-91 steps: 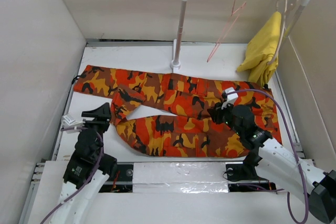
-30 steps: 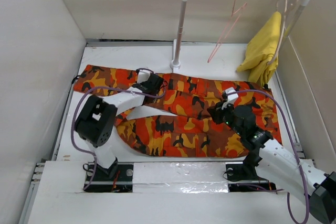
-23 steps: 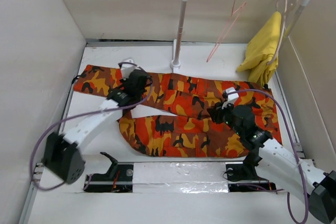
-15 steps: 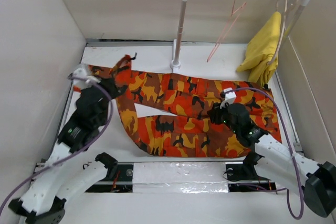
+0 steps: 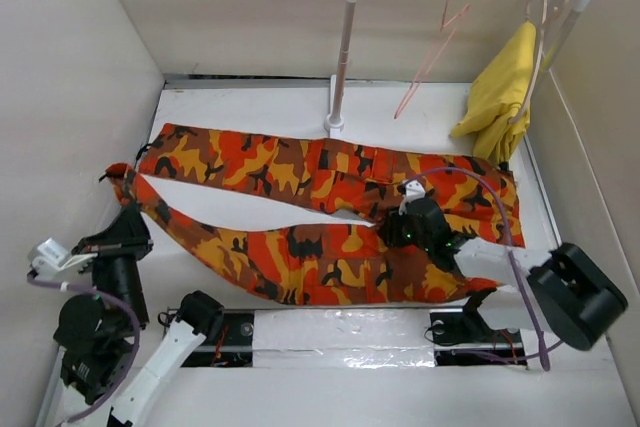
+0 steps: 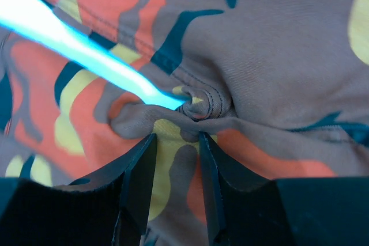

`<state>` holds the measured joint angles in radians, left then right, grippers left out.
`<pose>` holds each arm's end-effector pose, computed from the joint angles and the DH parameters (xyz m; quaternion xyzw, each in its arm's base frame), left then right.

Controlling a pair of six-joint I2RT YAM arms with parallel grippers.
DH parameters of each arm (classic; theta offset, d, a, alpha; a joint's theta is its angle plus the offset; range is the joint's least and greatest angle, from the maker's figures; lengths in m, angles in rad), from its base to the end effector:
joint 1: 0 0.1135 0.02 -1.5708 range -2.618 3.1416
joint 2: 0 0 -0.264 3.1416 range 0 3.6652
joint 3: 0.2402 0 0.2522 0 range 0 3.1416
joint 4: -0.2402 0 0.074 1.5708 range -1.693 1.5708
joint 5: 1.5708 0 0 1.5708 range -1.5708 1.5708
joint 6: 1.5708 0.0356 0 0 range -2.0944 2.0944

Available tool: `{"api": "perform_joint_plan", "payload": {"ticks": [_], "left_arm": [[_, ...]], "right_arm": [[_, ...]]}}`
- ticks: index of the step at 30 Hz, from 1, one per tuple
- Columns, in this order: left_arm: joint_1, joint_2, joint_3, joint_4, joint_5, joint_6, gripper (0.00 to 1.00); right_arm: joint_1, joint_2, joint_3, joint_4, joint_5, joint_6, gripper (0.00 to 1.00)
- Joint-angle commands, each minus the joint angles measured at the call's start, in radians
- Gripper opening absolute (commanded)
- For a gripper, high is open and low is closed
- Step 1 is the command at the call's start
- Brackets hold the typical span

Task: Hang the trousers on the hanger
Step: Fold the trousers at the center of the board.

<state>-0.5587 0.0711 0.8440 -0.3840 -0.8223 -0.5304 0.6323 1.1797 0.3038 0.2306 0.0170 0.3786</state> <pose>-0.0023 0.0322 0.3835 -0.3246 0.5154 -0.2039 0.7665 0.1696 0.1235 0.1419 -0.1094 0.8881 0.2095 0.3943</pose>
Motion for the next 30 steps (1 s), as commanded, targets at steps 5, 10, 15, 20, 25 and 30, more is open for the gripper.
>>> {"api": "perform_joint_plan", "payload": {"ticks": [5, 10, 15, 20, 25, 30], "left_arm": [[0.005, -0.125, -0.016, 0.045, -0.060, 0.056, 0.00], [0.005, -0.129, -0.033, 0.060, 0.021, 0.078, 0.00], [0.005, -0.122, -0.051, 0.094, 0.109, 0.112, 0.00], [0.005, -0.140, -0.060, 0.114, 0.158, 0.118, 0.00], [0.005, -0.159, -0.068, 0.120, 0.184, 0.124, 0.00], [0.005, -0.162, -0.066, 0.119, 0.195, 0.122, 0.00]], "right_arm": [[0.023, 0.331, 0.173, 0.164, 0.020, 0.005, 0.41], [0.012, 0.333, 0.293, 0.141, 0.063, -0.050, 0.41], [-0.026, 0.071, 0.233, -0.003, 0.179, -0.078, 0.43], [-0.245, -0.173, 0.124, -0.227, 0.229, -0.029, 0.53], [-0.623, -0.200, 0.121, -0.165, -0.009, -0.044, 0.53], [-0.836, 0.030, 0.234, -0.148, -0.192, -0.069, 0.52]]}}
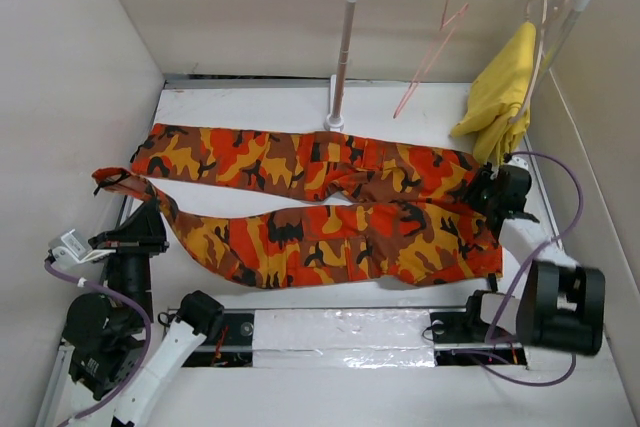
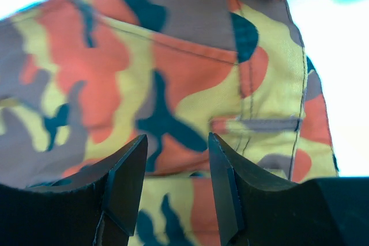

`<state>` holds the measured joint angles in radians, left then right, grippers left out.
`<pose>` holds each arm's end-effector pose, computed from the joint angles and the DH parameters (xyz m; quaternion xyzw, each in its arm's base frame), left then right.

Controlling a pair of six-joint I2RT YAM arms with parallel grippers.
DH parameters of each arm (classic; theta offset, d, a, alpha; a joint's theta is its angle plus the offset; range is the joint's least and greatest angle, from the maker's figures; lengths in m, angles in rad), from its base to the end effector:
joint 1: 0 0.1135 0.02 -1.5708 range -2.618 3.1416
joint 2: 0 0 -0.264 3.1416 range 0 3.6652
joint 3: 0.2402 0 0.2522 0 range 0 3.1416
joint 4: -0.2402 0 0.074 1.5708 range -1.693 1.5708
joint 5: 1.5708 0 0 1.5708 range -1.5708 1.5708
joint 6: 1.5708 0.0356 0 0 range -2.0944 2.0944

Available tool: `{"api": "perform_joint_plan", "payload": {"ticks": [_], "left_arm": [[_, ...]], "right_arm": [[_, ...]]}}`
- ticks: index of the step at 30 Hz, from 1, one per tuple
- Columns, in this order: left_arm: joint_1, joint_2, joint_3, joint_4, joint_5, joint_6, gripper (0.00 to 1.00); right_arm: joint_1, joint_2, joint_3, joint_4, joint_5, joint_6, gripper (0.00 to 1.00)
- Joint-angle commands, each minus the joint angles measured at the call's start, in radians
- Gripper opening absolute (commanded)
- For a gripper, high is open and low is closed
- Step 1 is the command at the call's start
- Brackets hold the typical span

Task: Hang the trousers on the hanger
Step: Fold the trousers at the center of the board.

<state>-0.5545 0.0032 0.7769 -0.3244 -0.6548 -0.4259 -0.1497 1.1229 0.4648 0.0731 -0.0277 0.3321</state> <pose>-0.0044 0.0282 0.3728 -0.2394 0.5200 -0.2266 0.7880 0.2251 -0.0330 0.1886 0.2038 0.8570 0.0552 0.4701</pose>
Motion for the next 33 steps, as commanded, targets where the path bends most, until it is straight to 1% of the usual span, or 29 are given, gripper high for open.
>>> {"api": "perform_joint_plan", "payload": {"ticks": [1, 2, 5, 7, 9, 10, 11, 12, 15, 18, 19, 21, 22, 23, 24, 25, 26, 27, 28, 29, 30, 31, 32, 33], "left_arm": [[0.001, -0.098, 0.001, 0.061, 0.026, 0.019, 0.00], [0.001, -0.109, -0.001, 0.062, 0.026, 0.019, 0.00], [0.001, -0.123, -0.004, 0.067, 0.020, 0.021, 0.00], [0.001, -0.123, -0.002, 0.067, 0.020, 0.021, 0.00], [0.001, -0.123, -0.002, 0.067, 0.023, 0.021, 0.00], [0.001, -0.123, -0.002, 0.067, 0.023, 0.022, 0.00], [0.001, -0.123, -0.002, 0.068, 0.023, 0.022, 0.00], [0.001, -0.123, -0.002, 0.068, 0.024, 0.021, 0.00], [0.001, -0.123, -0.004, 0.068, 0.027, 0.026, 0.00], [0.001, -0.121, -0.005, 0.070, 0.034, 0.027, 0.00], [0.001, -0.120, -0.004, 0.070, 0.035, 0.029, 0.00], [0.001, -0.118, -0.004, 0.068, 0.038, 0.027, 0.00], [0.001, -0.120, -0.004, 0.070, 0.040, 0.027, 0.00], [0.001, -0.123, -0.004, 0.071, 0.041, 0.029, 0.00], [0.001, -0.124, -0.004, 0.071, 0.041, 0.027, 0.00], [0.001, -0.127, -0.004, 0.071, 0.040, 0.027, 0.00], [0.001, -0.134, -0.004, 0.071, 0.040, 0.029, 0.00], [0.001, -0.137, -0.004, 0.074, 0.040, 0.027, 0.00], [0.001, -0.140, -0.004, 0.073, 0.040, 0.029, 0.00], [0.001, -0.144, -0.002, 0.073, 0.040, 0.029, 0.00], [0.001, -0.147, -0.002, 0.073, 0.037, 0.026, 0.00], [0.001, -0.149, -0.004, 0.074, 0.040, 0.027, 0.00], [0.001, -0.154, -0.004, 0.076, 0.040, 0.027, 0.00], [0.001, -0.155, -0.004, 0.077, 0.041, 0.026, 0.00]], "right_arm": [[-0.073, 0.176, 0.118, 0.020, -0.176, -0.031, 0.52], [-0.086, 0.219, 0.138, 0.030, -0.239, -0.031, 0.51], [-0.087, 0.349, 0.196, 0.097, -0.317, 0.010, 0.51], [-0.033, 0.405, 0.234, 0.138, -0.327, 0.044, 0.50], [0.014, 0.488, 0.326, 0.140, -0.324, 0.056, 0.50], [0.062, 0.518, 0.360, 0.130, -0.319, 0.062, 0.50], [0.082, 0.549, 0.436, 0.120, -0.308, 0.067, 0.50], [0.100, 0.611, 0.472, 0.111, -0.304, 0.070, 0.50], [0.137, 0.716, 0.593, 0.105, -0.291, 0.084, 0.50], [0.137, 0.759, 0.665, 0.100, -0.299, 0.087, 0.52], [0.137, 0.759, 0.690, 0.102, -0.307, 0.078, 0.56], [0.128, 0.723, 0.692, 0.091, -0.307, 0.061, 0.60], [0.128, 0.647, 0.652, 0.090, -0.289, 0.039, 0.64], [0.140, 0.646, 0.622, 0.091, -0.256, 0.039, 0.67], [0.141, 0.547, 0.585, 0.088, -0.194, 0.016, 0.70], [0.150, 0.490, 0.542, 0.080, -0.161, 0.007, 0.75], [0.150, 0.372, 0.435, 0.085, -0.125, 0.004, 0.75], [0.150, 0.312, 0.375, 0.088, -0.059, 0.007, 0.75], [0.119, 0.254, 0.314, 0.086, -0.029, 0.015, 0.71], [0.093, 0.150, 0.196, 0.079, -0.003, 0.033, 0.65], [0.064, 0.100, 0.133, 0.073, -0.003, 0.045, 0.54], [-0.014, 0.057, 0.070, 0.092, -0.012, 0.054, 0.09], [-0.061, 0.017, 0.010, 0.105, -0.035, 0.059, 0.00], [-0.108, -0.047, -0.076, 0.105, -0.107, 0.055, 0.00]]}}
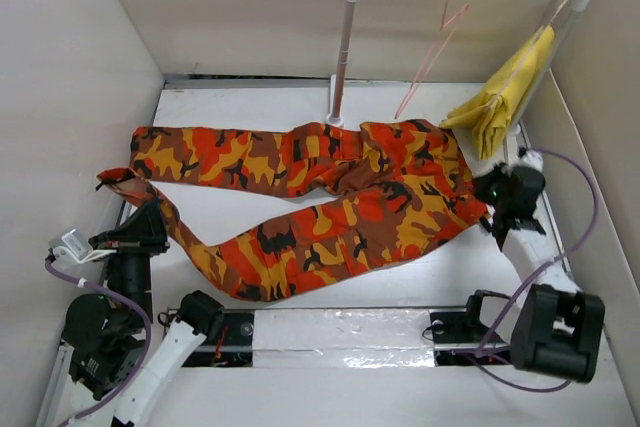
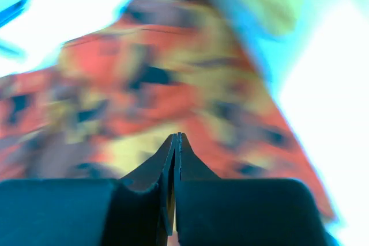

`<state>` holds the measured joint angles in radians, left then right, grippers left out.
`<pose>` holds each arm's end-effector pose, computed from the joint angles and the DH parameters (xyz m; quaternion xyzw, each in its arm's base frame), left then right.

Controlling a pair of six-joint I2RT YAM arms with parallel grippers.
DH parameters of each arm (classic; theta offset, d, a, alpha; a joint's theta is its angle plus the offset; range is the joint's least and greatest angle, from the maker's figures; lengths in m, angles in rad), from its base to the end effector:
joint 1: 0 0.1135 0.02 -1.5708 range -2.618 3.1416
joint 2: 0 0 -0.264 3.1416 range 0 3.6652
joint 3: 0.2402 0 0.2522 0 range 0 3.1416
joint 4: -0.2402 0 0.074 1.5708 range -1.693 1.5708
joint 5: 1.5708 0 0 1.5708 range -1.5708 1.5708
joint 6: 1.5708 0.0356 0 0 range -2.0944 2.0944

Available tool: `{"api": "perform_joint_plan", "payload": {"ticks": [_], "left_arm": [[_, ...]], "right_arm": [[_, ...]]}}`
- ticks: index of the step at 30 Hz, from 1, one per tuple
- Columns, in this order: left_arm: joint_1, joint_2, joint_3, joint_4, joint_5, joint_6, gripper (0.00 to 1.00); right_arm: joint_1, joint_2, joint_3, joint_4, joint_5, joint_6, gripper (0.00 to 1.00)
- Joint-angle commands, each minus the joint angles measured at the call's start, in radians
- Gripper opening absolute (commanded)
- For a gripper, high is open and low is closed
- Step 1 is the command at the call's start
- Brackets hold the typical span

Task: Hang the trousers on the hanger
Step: Fold the trousers at the center of the board.

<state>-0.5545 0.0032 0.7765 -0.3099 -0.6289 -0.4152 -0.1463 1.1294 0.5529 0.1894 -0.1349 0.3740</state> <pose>-0.0048 0.0276 0.3743 -0.2276 0.5171 -0.2331 0.7915 0.2445 -0.0312 0.2277 0.1767 0.8098 0.1188 0.5467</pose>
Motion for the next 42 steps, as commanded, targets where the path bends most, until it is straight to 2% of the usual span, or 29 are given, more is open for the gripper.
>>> {"api": "perform_joint_plan", "payload": {"ticks": [1, 3, 6, 7, 10, 13, 18, 20, 21, 22, 23, 25, 27, 28, 31, 32, 35, 37, 42], "left_arm": [[0.001, -0.155, -0.003, 0.061, 0.021, 0.016, 0.00], [0.001, -0.155, -0.003, 0.063, 0.024, 0.016, 0.00], [0.001, -0.157, -0.005, 0.063, 0.031, 0.015, 0.00], [0.001, -0.158, -0.003, 0.063, 0.031, 0.015, 0.00], [0.001, -0.163, -0.003, 0.060, 0.031, 0.015, 0.00], [0.001, -0.164, -0.003, 0.061, 0.031, 0.015, 0.00], [0.001, -0.158, -0.002, 0.058, 0.031, 0.015, 0.00], [0.001, -0.160, -0.002, 0.054, 0.020, 0.012, 0.00], [0.001, -0.163, 0.001, 0.052, 0.015, 0.010, 0.00], [0.001, -0.166, 0.001, 0.051, 0.006, 0.010, 0.00], [0.001, -0.172, 0.001, 0.052, 0.002, 0.010, 0.00], [0.001, -0.175, 0.000, 0.051, -0.008, 0.007, 0.00], [0.001, -0.174, 0.003, 0.051, -0.009, 0.007, 0.00], [0.001, -0.174, 0.003, 0.052, -0.009, 0.006, 0.00], [0.001, -0.172, 0.004, 0.060, -0.014, 0.007, 0.00], [0.001, -0.170, 0.004, 0.063, -0.018, 0.007, 0.00], [0.001, -0.169, 0.007, 0.058, -0.031, 0.003, 0.00], [0.001, -0.169, 0.012, 0.051, -0.051, 0.000, 0.00], [0.001, -0.148, 0.036, 0.043, -0.107, 0.000, 0.00]], "right_arm": [[-0.183, -0.077, -0.195, -0.014, -0.031, 0.000, 0.00], [-0.223, -0.126, -0.223, -0.053, -0.069, -0.018, 0.00], [-0.236, -0.158, -0.212, -0.159, -0.029, -0.027, 0.29], [-0.236, -0.175, -0.215, -0.171, -0.022, -0.029, 0.46], [-0.236, -0.172, -0.246, -0.119, -0.008, -0.018, 0.62], [-0.236, -0.119, -0.252, -0.062, -0.049, -0.010, 0.63], [-0.236, 0.074, -0.194, -0.027, -0.143, -0.014, 0.56], [-0.236, 0.110, -0.189, 0.013, -0.166, -0.004, 0.47], [-0.248, 0.133, -0.183, 0.022, -0.181, -0.001, 0.41], [-0.248, 0.138, -0.177, 0.022, -0.189, 0.000, 0.08], [-0.272, 0.132, -0.174, 0.016, -0.201, 0.005, 0.00], [-0.288, 0.048, -0.185, -0.007, -0.212, 0.012, 0.00], [-0.300, -0.061, -0.189, -0.066, -0.157, 0.017, 0.00], [-0.300, -0.189, -0.185, -0.159, -0.131, 0.016, 0.00], [-0.323, -0.409, -0.171, -0.366, -0.014, 0.009, 0.00], [-0.332, -0.557, -0.153, -0.410, 0.018, 0.009, 0.00], [-0.332, -0.786, -0.078, -0.583, 0.125, 0.006, 0.00], [-0.332, -0.836, -0.027, -0.669, 0.208, 0.000, 0.00], [-0.332, -0.800, 0.139, -0.789, 0.279, -0.061, 0.00]]}}
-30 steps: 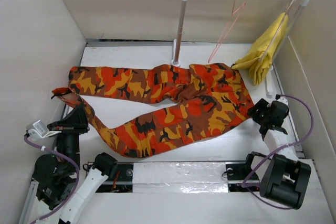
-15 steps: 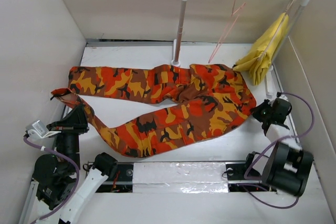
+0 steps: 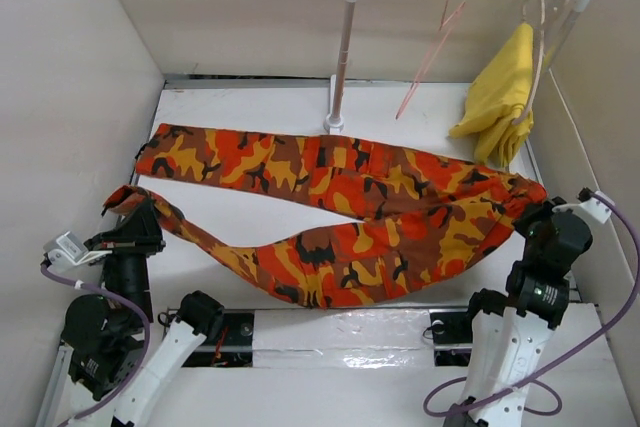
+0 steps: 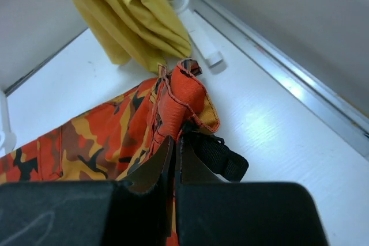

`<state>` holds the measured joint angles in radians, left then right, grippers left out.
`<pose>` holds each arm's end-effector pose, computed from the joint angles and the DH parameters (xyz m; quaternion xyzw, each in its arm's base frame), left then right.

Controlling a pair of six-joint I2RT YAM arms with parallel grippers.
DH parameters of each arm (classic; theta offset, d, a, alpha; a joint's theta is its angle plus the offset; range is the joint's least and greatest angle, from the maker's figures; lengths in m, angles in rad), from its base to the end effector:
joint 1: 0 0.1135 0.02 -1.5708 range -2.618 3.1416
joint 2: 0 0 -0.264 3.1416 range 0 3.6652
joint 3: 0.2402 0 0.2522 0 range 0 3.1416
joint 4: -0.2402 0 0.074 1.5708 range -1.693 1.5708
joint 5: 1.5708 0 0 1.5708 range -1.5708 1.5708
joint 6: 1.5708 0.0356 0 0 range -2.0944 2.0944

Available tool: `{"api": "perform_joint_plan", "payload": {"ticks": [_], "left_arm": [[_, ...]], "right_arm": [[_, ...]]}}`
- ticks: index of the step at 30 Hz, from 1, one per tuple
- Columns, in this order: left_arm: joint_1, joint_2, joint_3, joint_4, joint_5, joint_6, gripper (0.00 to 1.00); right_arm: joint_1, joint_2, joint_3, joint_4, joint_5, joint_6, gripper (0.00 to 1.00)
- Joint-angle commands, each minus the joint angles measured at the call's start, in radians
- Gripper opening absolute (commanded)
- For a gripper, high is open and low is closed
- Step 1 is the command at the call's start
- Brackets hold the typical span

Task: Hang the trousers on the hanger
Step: Fold the trousers at the center of the board.

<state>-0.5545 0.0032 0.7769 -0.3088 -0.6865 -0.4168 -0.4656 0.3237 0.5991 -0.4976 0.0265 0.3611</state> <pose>-0.0051 0.0297 0.3740 -0.2517 0.5131 -0.2177 0.7912 0.0854 -0.0440 0.2977 0.3213 0.7120 -0.0429 0.6229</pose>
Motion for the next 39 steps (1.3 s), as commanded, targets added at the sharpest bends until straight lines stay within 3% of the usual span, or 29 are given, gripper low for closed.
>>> {"api": "perform_joint_plan", "payload": {"ticks": [1, 5, 7, 10, 15, 20, 21, 24, 25, 26, 27, 29, 34, 39], "left_arm": [[0.001, -0.140, 0.042, 0.037, -0.080, -0.004, 0.00], [0.001, -0.079, 0.061, 0.036, -0.122, -0.016, 0.00], [0.001, -0.040, 0.062, 0.048, -0.130, -0.016, 0.00], [-0.008, 0.101, 0.082, 0.031, -0.134, -0.054, 0.00], [-0.008, 0.489, 0.149, 0.018, -0.214, -0.123, 0.00], [0.040, 0.821, 0.203, 0.020, -0.355, -0.237, 0.00], [0.126, 0.860, 0.226, 0.034, -0.341, -0.232, 0.00], [0.398, 1.024, 0.306, 0.034, -0.088, -0.229, 0.00], [0.650, 1.064, 0.327, 0.010, 0.011, -0.252, 0.00], [0.771, 1.136, 0.346, -0.024, 0.215, -0.269, 0.00], [0.821, 1.165, 0.372, -0.042, 0.249, -0.287, 0.00], [0.847, 1.205, 0.412, -0.072, 0.133, -0.297, 0.00], [0.872, 1.273, 0.534, -0.094, 0.050, -0.258, 0.00], [0.881, 1.336, 0.565, -0.006, -0.004, -0.166, 0.00]], "right_arm": [[-0.013, 0.002, 0.111, -0.145, 0.127, -0.053, 0.00], [0.016, 0.000, 0.156, -0.188, 0.129, -0.062, 0.00], [0.025, 0.047, 0.108, -0.109, 0.032, -0.102, 0.04], [0.035, 0.142, 0.109, -0.122, -0.071, -0.128, 0.01], [0.035, 0.209, -0.031, 0.039, -0.053, -0.091, 0.00], [-0.039, 0.268, -0.050, 0.099, -0.077, -0.074, 0.00], [-0.039, 0.268, -0.048, 0.116, -0.086, -0.068, 0.00], [-0.059, 0.271, -0.038, 0.171, -0.076, -0.060, 0.00], [-0.073, 0.284, -0.033, 0.189, -0.076, -0.062, 0.00], [-0.082, 0.291, -0.033, 0.197, -0.083, -0.070, 0.00], [-0.091, 0.301, -0.035, 0.211, -0.094, -0.071, 0.00], [-0.105, 0.325, -0.053, 0.264, -0.109, -0.065, 0.00], [-0.136, 0.431, -0.058, 0.385, -0.137, -0.025, 0.00], [-0.146, 0.566, -0.033, 0.487, -0.188, 0.030, 0.00]]}}
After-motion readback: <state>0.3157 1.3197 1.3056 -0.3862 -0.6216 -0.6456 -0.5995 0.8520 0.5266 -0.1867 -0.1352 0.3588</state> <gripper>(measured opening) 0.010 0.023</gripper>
